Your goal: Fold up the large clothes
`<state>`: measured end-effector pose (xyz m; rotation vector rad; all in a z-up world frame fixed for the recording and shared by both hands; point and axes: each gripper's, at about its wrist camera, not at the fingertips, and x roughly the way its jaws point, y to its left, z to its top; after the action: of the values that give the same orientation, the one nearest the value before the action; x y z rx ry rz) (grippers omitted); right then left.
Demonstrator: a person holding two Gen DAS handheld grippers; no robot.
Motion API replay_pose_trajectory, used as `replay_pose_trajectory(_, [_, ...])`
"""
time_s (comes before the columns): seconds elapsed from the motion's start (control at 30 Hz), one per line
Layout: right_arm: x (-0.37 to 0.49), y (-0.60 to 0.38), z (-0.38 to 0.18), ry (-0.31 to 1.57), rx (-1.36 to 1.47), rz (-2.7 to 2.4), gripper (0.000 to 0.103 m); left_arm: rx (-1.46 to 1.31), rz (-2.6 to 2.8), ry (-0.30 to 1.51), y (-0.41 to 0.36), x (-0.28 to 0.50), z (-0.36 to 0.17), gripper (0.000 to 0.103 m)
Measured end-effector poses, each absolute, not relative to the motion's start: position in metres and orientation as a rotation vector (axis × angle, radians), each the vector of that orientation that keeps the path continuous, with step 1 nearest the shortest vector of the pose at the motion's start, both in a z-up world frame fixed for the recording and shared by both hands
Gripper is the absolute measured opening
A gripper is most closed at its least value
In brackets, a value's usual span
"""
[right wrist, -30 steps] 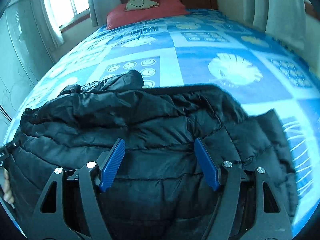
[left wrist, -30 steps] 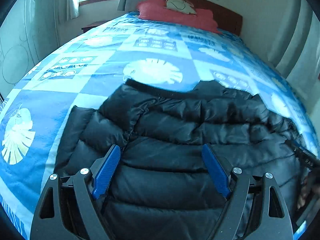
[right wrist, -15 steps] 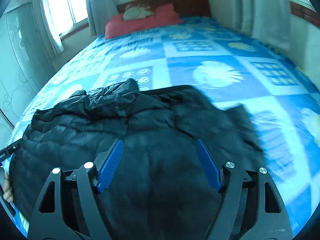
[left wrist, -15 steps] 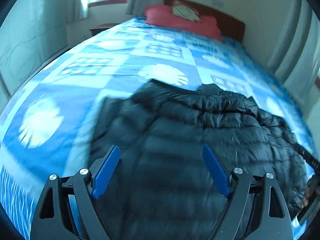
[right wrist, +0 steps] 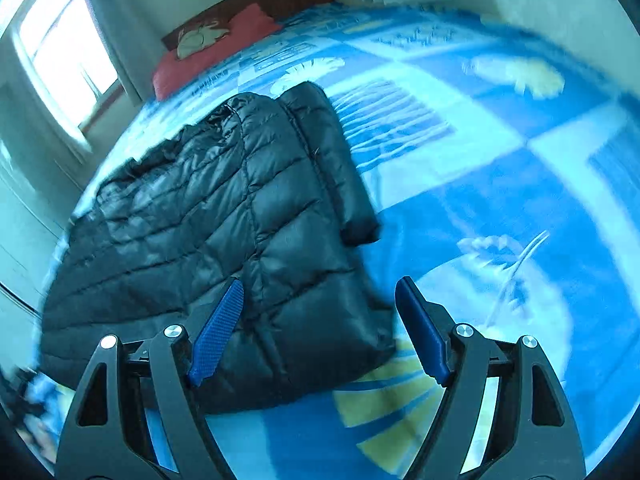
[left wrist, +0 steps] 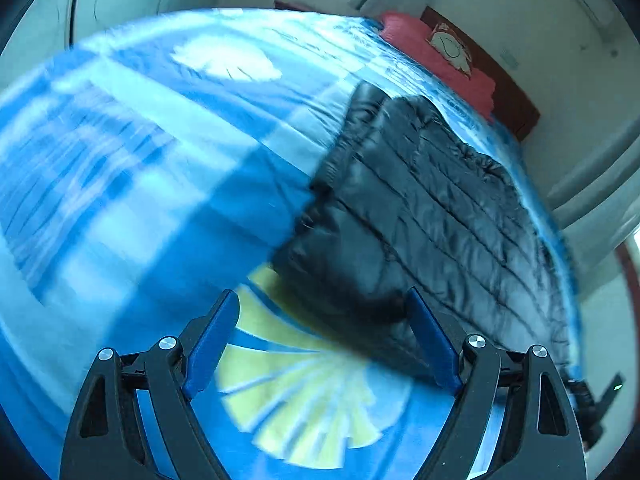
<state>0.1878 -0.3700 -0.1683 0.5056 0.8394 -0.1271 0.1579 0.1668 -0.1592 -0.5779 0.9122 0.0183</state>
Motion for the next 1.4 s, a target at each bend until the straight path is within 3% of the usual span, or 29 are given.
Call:
replay_pose_trajectory(0.17, [0.196, -0.363, -0.177, 0.826, 0.529, -0.154, 0.078, -0.635, 0.016, 0.859, 0.158, 0.179, -0.167, 0.083])
replay_pose_trajectory(0.23, [0.196, -0.361, -0.177, 0.822, 0.532, -0.150, 0.069, -0.669, 0.048, 0.841, 0.160, 0.182, -0.172, 0.074])
replay_pose_trajectory(0.3, [0.196, -0.361, -0.177, 0.817, 0.565, -0.124, 0.051, -0.631, 0.054, 0.832, 0.155, 0.183, -0.168, 0.054])
replay_pose_trajectory(0.4, [0.194, -0.362, -0.175, 0.801, 0.603, -0.092, 0.034, -0.558, 0.050, 0.817, 0.145, 0.183, -0.156, 0.037])
replay_pose_trajectory(0.5, [0.190, -0.361, -0.168, 0.779, 0.610, -0.072, 0.027, -0.549, 0.035, 0.795, 0.144, 0.177, -0.148, 0.027])
replay_pose_trajectory(0.67, [0.179, -0.358, -0.157, 0.762, 0.602, -0.052, 0.024, -0.550, 0.016, 0.770, 0.147, 0.165, -0.134, 0.023])
replay_pose_trajectory(1.4, [0.074, -0.352, -0.167, 0.818, 0.610, -0.011, 0.024, -0.560, -0.021, 0.810, 0.171, 0.068, -0.139, 0.023])
